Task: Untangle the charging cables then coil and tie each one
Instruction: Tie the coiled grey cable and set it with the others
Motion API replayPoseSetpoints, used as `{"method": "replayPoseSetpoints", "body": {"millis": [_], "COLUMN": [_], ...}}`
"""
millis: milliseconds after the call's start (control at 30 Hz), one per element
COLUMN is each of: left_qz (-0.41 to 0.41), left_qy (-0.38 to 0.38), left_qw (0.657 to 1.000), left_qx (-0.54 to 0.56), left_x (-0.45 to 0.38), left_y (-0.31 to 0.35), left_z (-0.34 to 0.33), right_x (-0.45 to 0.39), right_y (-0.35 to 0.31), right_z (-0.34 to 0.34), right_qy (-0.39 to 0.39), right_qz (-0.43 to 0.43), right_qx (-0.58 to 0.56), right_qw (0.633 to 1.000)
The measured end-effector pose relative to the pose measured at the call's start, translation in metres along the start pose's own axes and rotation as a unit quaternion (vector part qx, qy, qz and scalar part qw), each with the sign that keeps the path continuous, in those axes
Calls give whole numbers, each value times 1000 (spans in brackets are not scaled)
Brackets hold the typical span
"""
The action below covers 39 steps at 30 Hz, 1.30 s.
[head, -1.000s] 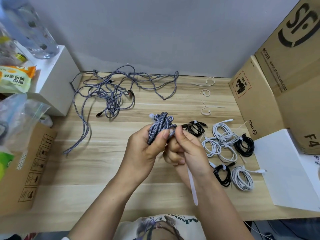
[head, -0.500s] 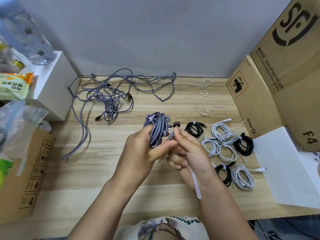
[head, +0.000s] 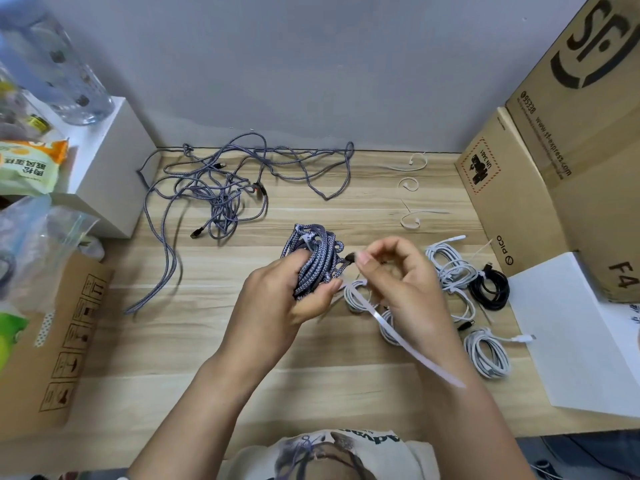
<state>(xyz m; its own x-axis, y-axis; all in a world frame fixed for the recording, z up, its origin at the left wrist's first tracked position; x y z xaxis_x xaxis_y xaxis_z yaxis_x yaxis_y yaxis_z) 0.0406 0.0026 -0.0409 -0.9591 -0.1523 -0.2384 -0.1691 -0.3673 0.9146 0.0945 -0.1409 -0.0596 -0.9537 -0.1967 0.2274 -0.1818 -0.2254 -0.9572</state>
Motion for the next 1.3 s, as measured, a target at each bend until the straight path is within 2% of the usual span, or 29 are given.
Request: {"method": "replayPoseSetpoints", "body": {"millis": [67, 133, 200, 267, 400, 633, 767, 933, 1167, 1300], "left_qz": [-11, -47, -88, -113, -116, -114, -122, -38, 17, 33], "left_qy": [-28, -58, -77, -94, -115, -125, -115, -110, -116, -78], "left_qw": [999, 993, 982, 968, 950, 954, 963, 987, 993, 991], "left_qx": [-28, -88, -148, -202, -266, -246, -213, -113, -14, 107], "left_x": [0, 0, 0, 1, 2, 6, 4, -1, -1, -1], "left_y": [2, 6, 9, 11, 5, -3, 0, -6, -3, 2], "left_z": [-2, -6, -10, -12, -17, -18, -14, -7, -11, -7], "right_x": [-2, -3, -5, -11, -15, 3, 11, 18, 18, 13], "right_y": [-22, -47, -60, -62, -61, -68, -73, -72, -65, -57], "right_z": [10, 3, -12, -22, -29, -36, -35, -30, -20, -6], "right_qy": [27, -10, -64, -100, -127, -125, -105, -72, -50, -82], "right_qz": [89, 173, 218, 220, 187, 199, 224, 236, 242, 199], "right_qx": [52, 141, 272, 372, 490, 575, 533, 445, 337, 112], "right_qw": [994, 975, 935, 896, 842, 783, 809, 861, 909, 970]}}
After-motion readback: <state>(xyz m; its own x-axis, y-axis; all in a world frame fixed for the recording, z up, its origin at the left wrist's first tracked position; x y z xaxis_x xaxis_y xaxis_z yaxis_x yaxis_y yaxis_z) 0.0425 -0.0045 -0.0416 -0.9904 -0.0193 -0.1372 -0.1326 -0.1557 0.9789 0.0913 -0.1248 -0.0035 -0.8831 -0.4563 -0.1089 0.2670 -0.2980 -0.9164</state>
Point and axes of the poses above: each hand's wrist, its own x-axis away from the middle knuckle, its own z-axis out of the back of the hand, y = z × x, the point moved 7 cm from there along -x, towards the middle knuckle, and after that the axes turned 10 degrees about x, right-handed, at the moved point
